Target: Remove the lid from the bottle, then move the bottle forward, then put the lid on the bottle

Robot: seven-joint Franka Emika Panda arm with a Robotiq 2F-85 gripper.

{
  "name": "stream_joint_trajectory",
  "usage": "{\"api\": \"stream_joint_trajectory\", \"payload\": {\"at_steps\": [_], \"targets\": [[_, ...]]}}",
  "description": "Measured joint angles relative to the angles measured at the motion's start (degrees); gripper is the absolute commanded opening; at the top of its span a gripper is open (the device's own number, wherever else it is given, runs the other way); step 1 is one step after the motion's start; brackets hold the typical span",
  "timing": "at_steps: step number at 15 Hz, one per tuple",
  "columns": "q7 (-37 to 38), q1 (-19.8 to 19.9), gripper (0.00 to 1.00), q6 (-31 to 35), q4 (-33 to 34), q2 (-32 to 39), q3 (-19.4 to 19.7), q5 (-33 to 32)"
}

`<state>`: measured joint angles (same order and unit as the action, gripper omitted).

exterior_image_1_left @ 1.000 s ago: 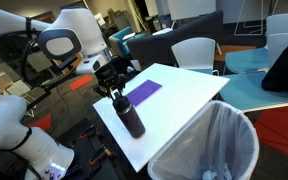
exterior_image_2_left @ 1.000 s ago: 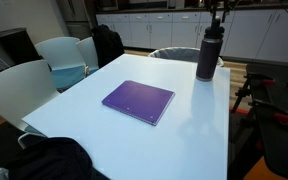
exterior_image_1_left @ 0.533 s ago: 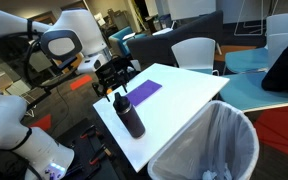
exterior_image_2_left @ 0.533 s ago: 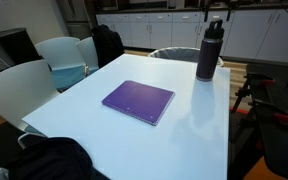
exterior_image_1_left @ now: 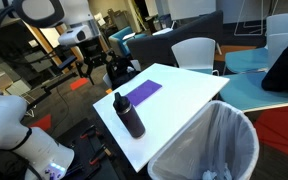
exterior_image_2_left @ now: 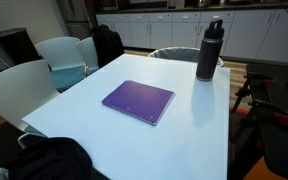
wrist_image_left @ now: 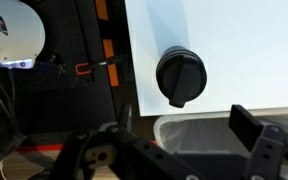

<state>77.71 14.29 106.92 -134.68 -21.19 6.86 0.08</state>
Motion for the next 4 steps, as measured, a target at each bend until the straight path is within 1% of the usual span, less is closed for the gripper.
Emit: {"api": "stream_joint_trajectory", "payload": {"at_steps": [2,4], "targets": [[0.02,-0.02,1.00,-3.49,3.84,-0.49,-0.29,-0.06],[0.14,-0.11,1.00,-4.80,6.53,-0.49,-0.98,-0.14]]}}
